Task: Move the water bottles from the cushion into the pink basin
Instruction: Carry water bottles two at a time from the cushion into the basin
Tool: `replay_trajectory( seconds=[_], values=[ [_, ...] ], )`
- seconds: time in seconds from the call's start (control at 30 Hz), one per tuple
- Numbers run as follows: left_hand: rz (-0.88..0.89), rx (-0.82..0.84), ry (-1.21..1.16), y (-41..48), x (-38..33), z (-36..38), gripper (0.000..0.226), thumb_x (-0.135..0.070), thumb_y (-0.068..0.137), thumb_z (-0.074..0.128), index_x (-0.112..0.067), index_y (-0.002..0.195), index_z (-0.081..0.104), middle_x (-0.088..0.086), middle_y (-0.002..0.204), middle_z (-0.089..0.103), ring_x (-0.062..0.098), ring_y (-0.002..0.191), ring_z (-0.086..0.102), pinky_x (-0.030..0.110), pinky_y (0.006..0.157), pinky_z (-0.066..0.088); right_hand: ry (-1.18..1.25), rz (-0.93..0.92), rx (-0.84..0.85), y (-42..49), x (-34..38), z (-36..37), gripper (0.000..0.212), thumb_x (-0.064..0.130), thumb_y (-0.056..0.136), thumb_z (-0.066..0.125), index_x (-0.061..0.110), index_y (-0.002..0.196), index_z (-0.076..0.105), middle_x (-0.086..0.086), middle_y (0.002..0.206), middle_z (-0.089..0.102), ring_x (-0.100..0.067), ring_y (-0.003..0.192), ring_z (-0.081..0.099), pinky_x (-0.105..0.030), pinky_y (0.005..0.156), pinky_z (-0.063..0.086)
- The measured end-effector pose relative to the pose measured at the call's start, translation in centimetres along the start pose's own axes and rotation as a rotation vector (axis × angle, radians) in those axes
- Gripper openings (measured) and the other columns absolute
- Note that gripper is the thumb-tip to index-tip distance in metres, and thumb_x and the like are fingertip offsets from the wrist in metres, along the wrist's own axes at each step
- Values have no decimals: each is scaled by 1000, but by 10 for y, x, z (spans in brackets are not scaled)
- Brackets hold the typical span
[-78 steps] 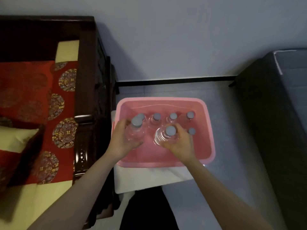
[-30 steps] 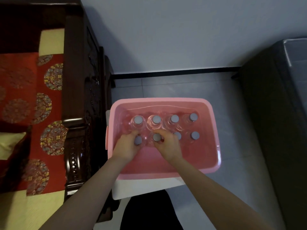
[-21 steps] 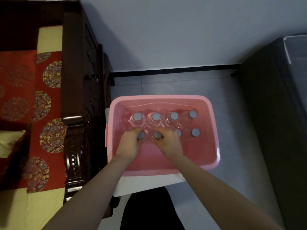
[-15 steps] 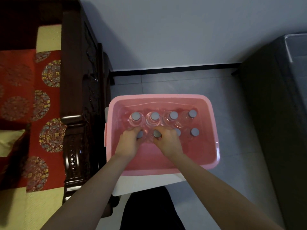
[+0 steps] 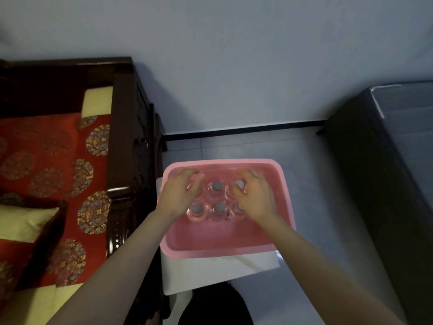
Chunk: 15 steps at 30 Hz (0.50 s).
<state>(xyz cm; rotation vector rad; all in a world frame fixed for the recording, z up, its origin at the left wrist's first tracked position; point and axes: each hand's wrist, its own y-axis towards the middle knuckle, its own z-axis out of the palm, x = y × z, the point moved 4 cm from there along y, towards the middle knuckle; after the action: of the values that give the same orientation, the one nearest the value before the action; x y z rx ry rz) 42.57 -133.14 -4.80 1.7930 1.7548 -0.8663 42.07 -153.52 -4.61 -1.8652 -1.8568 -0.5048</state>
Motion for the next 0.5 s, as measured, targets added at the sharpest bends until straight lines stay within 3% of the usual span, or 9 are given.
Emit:
replay_trajectory(
  seconds=[0.1,0.2,0.33,0.5],
  values=[
    [79,-90,-51,4,-40,-35,38,-32,99,46,-10,127,59,8,130,60,22,125,52,36,106,38,-25,-86,-99,9,23,-44,42,26,90,59,9,129,57,-9,132,58,-27,124,49,-35,101,38],
    [154,-170,-39,4,-78,-74,46,-35,101,39,-13,141,45,8,150,40,18,144,26,41,118,21,-105,-205,-200,18,57,-94,52,34,95,54,6,138,48,-14,148,43,-30,140,32,-40,117,23],
    [251,-339,42,0,-126,-131,48,-35,101,37,-15,146,36,7,157,27,18,147,15,46,120,12,-198,-355,-315,29,103,-159,61,43,99,40,11,149,31,-8,160,23,-24,149,14,-39,120,2],
    [284,-587,168,-44,-179,-198,50,-29,101,40,-17,148,31,8,158,22,21,148,13,44,117,9,-207,-541,-382,10,158,-229,61,43,101,34,13,152,21,-5,162,15,-18,150,6,-35,120,-1]
  ],
)
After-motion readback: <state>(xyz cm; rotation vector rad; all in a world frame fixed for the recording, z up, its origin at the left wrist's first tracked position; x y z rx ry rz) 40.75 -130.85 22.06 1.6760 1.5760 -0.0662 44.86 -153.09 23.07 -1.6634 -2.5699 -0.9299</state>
